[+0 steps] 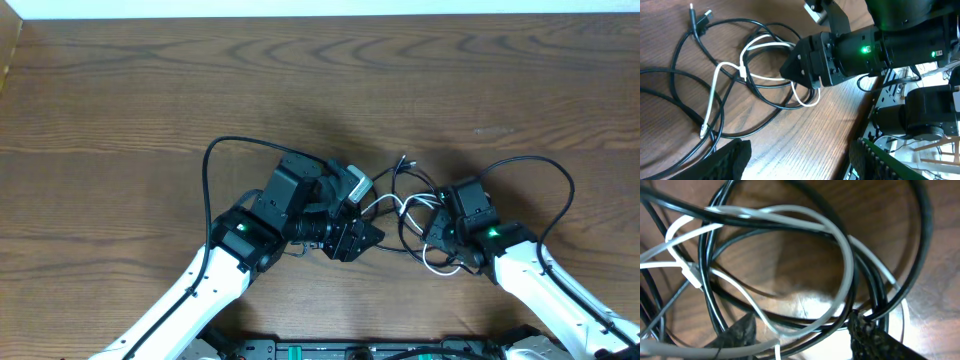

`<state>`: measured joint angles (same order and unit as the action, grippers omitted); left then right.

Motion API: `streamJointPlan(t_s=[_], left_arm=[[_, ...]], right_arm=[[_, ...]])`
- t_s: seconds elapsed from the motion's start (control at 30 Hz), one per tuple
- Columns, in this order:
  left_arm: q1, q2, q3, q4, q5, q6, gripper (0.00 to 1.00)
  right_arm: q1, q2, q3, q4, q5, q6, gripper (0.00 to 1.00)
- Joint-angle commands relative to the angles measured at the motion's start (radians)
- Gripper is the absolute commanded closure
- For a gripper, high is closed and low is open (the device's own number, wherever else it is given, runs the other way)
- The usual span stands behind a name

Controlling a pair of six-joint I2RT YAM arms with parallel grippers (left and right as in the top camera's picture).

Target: Untangle cables

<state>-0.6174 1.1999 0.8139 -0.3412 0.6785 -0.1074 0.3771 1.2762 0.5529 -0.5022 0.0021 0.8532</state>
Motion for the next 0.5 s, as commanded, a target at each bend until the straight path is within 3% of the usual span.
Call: streamJointPlan(t_s=[0.0,0.07,0.3,0.33,0.37,0.47], left_arm=[[-0.002,0.001,-0.006,-0.014,0.01,0.009,0.31],[-0.002,0.001,-0.006,-0.02,0.01,0.009,0.31],[-0.002,0.001,-0.006,-0.021,0.01,0.009,0.31],[-0.002,0.001,-0.006,-0.021,0.011,0.009,0.31],[-0.002,0.001,-0.006,-0.021,0.01,0.009,0.31],[-0.002,0.001,-0.006,-0.021,0.01,0.009,0.31]], right_arm=[[-0.003,-0.001,-0.006,0.038,0.044,-0.01,0.51],[-0.003,0.0,-0.006,0.06,0.045,-0.021,0.58],[-0.003,0.0,-0.006,0.085,0.044,-0.021,0.59],[-0.003,0.001,-0.007,0.089,0.049,-0.021,0.68],[-0.003,0.004,-0.008,0.097,0.053,-0.021,0.71],[-0.002,0.023,-0.021,0.153,0.051,-0.024,0.72]])
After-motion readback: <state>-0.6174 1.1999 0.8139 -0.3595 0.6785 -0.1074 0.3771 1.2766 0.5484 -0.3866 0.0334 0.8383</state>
